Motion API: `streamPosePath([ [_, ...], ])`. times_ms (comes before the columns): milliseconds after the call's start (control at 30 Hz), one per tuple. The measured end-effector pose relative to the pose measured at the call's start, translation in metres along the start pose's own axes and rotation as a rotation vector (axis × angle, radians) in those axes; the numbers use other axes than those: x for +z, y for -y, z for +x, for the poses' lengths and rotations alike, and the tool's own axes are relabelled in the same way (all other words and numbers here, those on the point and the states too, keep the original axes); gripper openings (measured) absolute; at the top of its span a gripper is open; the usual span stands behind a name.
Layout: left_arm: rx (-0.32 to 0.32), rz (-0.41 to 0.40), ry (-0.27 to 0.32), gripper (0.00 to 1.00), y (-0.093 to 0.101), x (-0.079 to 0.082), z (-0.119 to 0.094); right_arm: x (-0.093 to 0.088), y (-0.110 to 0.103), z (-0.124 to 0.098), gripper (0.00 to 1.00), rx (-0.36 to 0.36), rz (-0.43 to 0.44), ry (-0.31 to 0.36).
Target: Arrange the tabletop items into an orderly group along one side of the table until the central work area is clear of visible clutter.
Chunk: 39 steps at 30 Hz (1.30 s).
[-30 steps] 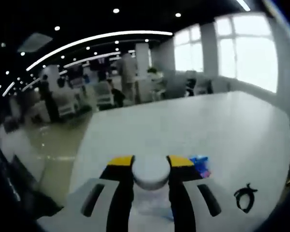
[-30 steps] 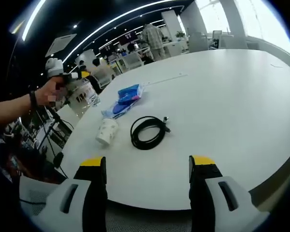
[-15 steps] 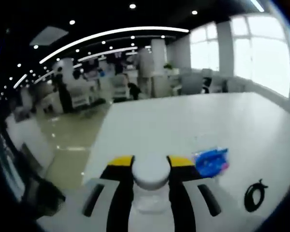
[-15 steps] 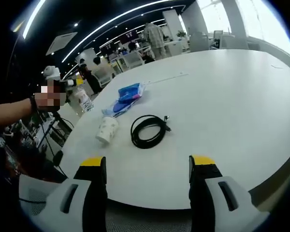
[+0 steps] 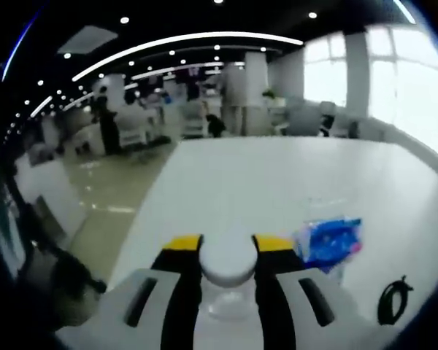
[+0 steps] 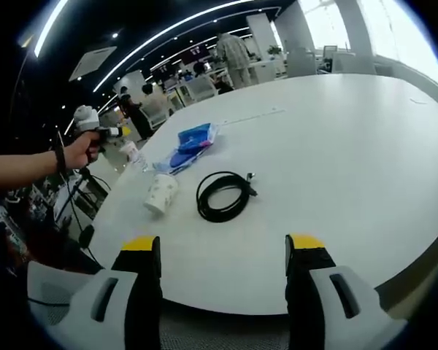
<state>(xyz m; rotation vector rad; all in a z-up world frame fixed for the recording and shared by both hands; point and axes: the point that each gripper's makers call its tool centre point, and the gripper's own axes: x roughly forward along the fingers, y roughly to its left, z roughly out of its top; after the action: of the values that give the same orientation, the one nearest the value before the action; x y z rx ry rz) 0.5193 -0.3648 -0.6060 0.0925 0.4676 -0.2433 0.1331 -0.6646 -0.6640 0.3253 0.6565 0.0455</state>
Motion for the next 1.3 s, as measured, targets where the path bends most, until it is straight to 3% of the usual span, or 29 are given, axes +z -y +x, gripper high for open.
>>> streamPosePath([
  [267,0.077,-0.024,-0.027,0.24,-0.007,-0.017,0.001,-0.001,0.002,0.001,0.68,-0.006,0.000,-0.008],
  [667,0.154,-0.069,-0.006,0.24,-0.008,-0.019,-0.011,-0.001,0.001,0.001,0.68,-0.002,0.004,-0.010],
  [833,0.104,-0.036,-0.004,0.27,-0.003,-0.016,-0.011,-0.001,0.001,0.001,0.68,0.000,0.009,-0.008],
  [933,0.060,-0.001,0.020,0.49,0.003,-0.008,-0.013,-0.001,0.001,0.000,0.68,0.000,0.011,-0.006],
  [1000,0.038,0.056,0.015,0.56,0.003,-0.008,-0.010,0.000,0.002,0.000,0.68,-0.001,0.013,-0.002],
  [1300,-0.009,0.030,0.028,0.48,0.002,-0.005,-0.008,0.000,0.001,0.000,0.68,0.000,0.011,0.003],
])
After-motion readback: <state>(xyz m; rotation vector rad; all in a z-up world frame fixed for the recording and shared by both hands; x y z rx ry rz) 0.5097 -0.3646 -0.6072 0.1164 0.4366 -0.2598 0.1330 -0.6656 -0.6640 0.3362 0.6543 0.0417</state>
